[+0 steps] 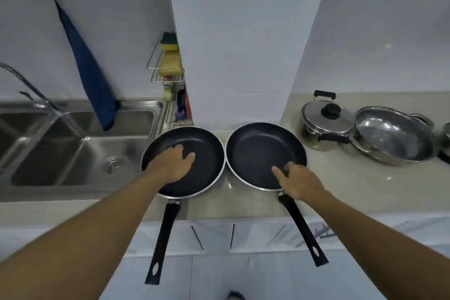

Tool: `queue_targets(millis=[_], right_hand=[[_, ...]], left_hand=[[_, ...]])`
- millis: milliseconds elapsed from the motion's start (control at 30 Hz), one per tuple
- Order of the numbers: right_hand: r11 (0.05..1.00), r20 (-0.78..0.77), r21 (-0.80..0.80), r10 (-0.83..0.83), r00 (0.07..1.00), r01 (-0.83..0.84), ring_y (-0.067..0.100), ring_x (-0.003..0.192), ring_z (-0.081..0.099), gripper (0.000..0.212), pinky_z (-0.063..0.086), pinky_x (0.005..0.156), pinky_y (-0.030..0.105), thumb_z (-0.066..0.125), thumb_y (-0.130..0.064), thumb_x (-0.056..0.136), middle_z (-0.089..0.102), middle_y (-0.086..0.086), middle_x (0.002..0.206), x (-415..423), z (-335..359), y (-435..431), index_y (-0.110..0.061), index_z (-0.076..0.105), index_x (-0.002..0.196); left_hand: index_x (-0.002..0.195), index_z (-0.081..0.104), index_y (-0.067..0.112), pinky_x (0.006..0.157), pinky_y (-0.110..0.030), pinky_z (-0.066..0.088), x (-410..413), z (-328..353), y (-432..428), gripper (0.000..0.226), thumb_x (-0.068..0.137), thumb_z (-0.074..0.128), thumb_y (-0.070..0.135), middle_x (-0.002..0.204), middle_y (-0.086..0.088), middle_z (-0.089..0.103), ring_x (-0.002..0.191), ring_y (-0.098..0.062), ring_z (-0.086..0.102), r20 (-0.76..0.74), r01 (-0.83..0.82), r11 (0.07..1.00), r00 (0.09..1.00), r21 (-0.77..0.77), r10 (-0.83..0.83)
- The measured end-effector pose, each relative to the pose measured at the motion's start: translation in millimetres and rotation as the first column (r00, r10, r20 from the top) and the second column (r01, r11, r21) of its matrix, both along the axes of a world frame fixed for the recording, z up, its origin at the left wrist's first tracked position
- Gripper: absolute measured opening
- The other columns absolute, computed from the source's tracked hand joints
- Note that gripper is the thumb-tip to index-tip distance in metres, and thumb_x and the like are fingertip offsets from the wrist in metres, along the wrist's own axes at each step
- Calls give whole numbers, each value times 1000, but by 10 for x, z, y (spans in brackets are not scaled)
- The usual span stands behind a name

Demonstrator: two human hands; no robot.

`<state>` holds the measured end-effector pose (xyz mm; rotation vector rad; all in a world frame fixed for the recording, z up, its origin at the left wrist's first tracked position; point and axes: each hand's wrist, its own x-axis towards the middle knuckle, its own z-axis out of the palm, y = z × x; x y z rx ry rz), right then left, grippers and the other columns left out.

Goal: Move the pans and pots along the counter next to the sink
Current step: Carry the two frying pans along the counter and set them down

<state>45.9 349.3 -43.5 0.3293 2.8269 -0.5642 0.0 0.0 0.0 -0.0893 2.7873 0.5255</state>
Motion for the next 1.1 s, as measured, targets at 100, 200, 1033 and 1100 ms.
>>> queue_targets(millis=[100, 200, 1033, 1100], right_hand=[[998, 92, -10, -64, 994, 66, 34, 99, 64, 61, 52, 88, 43, 41, -69, 93, 65, 11, 110, 196, -294, 95, -13, 57, 112], [989, 158, -45, -132, 979, 140, 30, 90, 58, 57, 48, 82, 41, 41, -69, 92, 62, 9, 104, 376, -572, 154, -15, 50, 105], [904, 127, -253, -323, 938, 346, 14, 68, 57, 54, 40, 56, 31, 49, -64, 94, 61, 2, 75, 510, -1030, 29, -12, 59, 91], [909, 127, -237, -321, 938, 343, 13, 68, 56, 55, 37, 55, 29, 48, -65, 94, 62, 2, 77, 505, -1023, 16, -12, 60, 91]], left_hand=[[138, 45, 11, 100, -45, 46, 161, -255, -12, 62, 97, 39, 56, 139, -13, 52, 122, -34, 55, 94, -87, 996, 992, -14, 88], [135, 42, 10, 99, -46, 46, 398, -554, -24, 59, 96, 40, 54, 138, -14, 45, 120, -37, 53, 190, -157, 984, 967, -78, 170], [102, 42, 10, 57, -39, 55, 982, -1282, -160, 47, 98, 41, 57, 90, -13, 62, 77, -29, 63, 184, -465, 873, 880, 146, 437], [101, 44, 9, 67, -39, 51, 986, -1278, -194, 48, 97, 43, 57, 92, -13, 63, 79, -28, 60, 120, -455, 883, 889, 114, 443]])
